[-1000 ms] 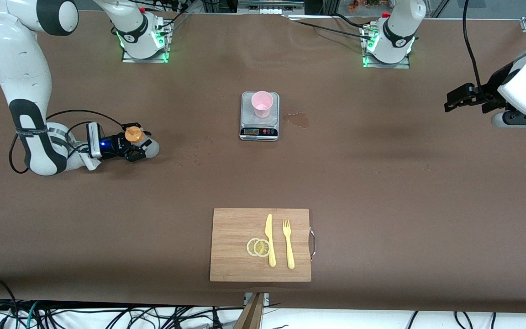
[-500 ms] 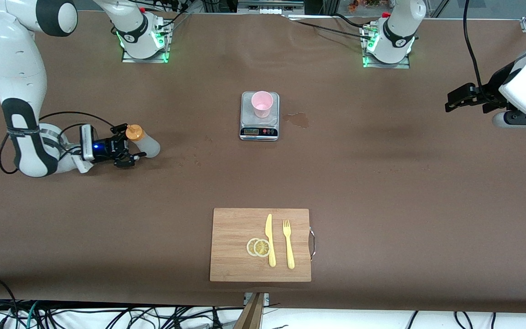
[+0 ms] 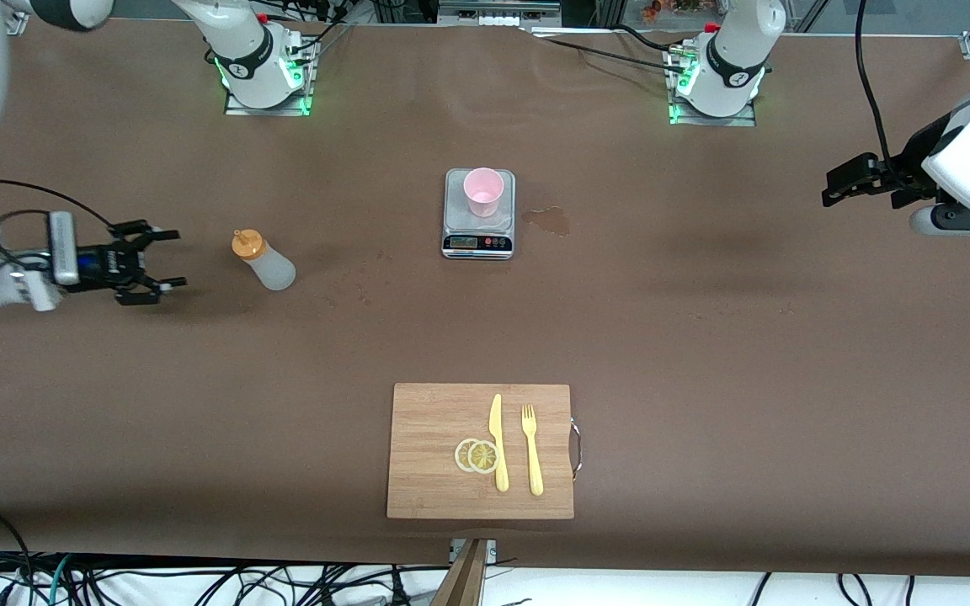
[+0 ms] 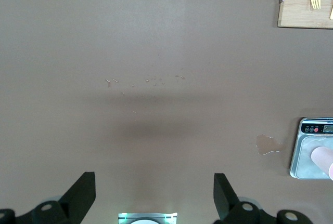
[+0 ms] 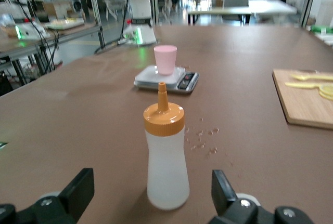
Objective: Add sauce to pink cup with both arms
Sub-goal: 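Open the right gripper and withdraw it from the bottle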
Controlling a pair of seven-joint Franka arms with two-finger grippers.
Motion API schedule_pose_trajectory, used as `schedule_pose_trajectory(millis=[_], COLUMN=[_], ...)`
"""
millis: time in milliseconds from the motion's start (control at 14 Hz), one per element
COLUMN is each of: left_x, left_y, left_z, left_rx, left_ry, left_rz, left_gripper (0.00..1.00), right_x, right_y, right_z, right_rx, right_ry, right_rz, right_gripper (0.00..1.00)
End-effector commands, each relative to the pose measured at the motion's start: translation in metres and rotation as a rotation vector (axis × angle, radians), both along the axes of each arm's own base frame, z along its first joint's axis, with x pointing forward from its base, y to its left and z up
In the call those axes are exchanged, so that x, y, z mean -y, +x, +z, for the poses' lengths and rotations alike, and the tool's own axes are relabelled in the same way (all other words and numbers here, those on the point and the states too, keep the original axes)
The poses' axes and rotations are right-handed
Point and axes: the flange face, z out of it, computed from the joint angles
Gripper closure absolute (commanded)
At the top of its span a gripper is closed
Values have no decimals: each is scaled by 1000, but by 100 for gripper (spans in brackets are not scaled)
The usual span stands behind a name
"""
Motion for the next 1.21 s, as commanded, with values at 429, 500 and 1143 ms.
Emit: schedule_pose_trajectory(millis=[429,500,1143], left_x=[-3,-3,-3], left_y=[2,2,2], left_z=[9,8,8], left_rx=[1,-2,-1], left_ry=[-15,-15,-15], left_rz=[13,13,13], left_gripper=[0,0,0], right_x=[-15,-28,-128], right_y=[-27,-32,-38], right_z=[243,268,356], right_rx=[-207,-236,-547], right_ry=[-703,-780,-1118], right_rz=[-411,-488,-1216], right_gripper=[0,0,0])
